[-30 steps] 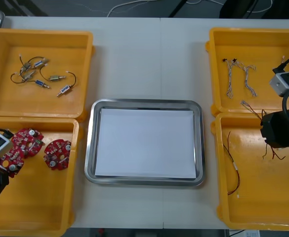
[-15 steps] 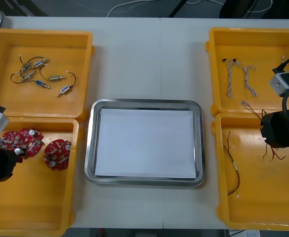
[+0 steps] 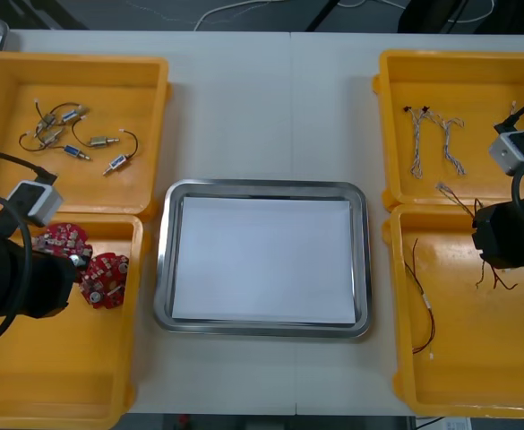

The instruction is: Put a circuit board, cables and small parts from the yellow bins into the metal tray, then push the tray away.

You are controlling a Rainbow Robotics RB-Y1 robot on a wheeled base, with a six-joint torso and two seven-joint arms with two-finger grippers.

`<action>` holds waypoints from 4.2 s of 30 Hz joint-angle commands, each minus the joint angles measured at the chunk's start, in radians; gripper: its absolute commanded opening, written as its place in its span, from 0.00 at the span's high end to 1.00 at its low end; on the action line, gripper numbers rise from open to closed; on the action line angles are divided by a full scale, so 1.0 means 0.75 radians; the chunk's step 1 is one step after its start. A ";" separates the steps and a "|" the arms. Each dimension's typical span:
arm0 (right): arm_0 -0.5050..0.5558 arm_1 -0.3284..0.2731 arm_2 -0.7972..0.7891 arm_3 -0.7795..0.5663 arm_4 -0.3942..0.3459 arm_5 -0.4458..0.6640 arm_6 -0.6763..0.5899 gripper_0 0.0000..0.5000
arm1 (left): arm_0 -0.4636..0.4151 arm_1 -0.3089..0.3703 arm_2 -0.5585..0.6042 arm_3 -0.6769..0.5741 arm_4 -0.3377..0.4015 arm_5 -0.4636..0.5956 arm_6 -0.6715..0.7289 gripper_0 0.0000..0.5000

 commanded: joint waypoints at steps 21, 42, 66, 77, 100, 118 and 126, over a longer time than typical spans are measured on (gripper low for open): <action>-0.007 -0.034 0.011 -0.039 0.005 0.005 -0.069 1.00 | -0.630 0.182 -0.734 0.016 -0.094 0.011 0.921 1.00; -0.007 -0.034 0.011 -0.039 0.005 0.005 -0.069 1.00 | -0.980 0.049 -1.376 0.316 -0.315 -0.082 1.328 1.00; -0.007 -0.034 0.011 -0.039 0.005 0.005 -0.069 1.00 | -0.726 -0.084 -1.464 0.423 -0.597 -0.258 1.203 1.00; -0.007 -0.034 0.011 -0.039 0.005 0.005 -0.069 1.00 | -0.716 -0.158 -1.513 0.550 -0.671 -0.309 1.201 1.00; -0.007 -0.034 0.011 -0.039 0.005 0.005 -0.069 1.00 | -0.706 -0.166 -1.539 0.564 -0.734 -0.303 1.214 0.00; 0.007 -0.022 0.038 -0.034 -0.011 0.005 -0.058 1.00 | -0.706 -0.013 -1.106 0.085 -0.311 0.011 1.171 0.00; -0.048 -0.022 0.123 -0.034 -0.044 0.005 0.003 1.00 | -0.706 0.108 -0.873 0.116 -0.182 0.011 0.997 0.00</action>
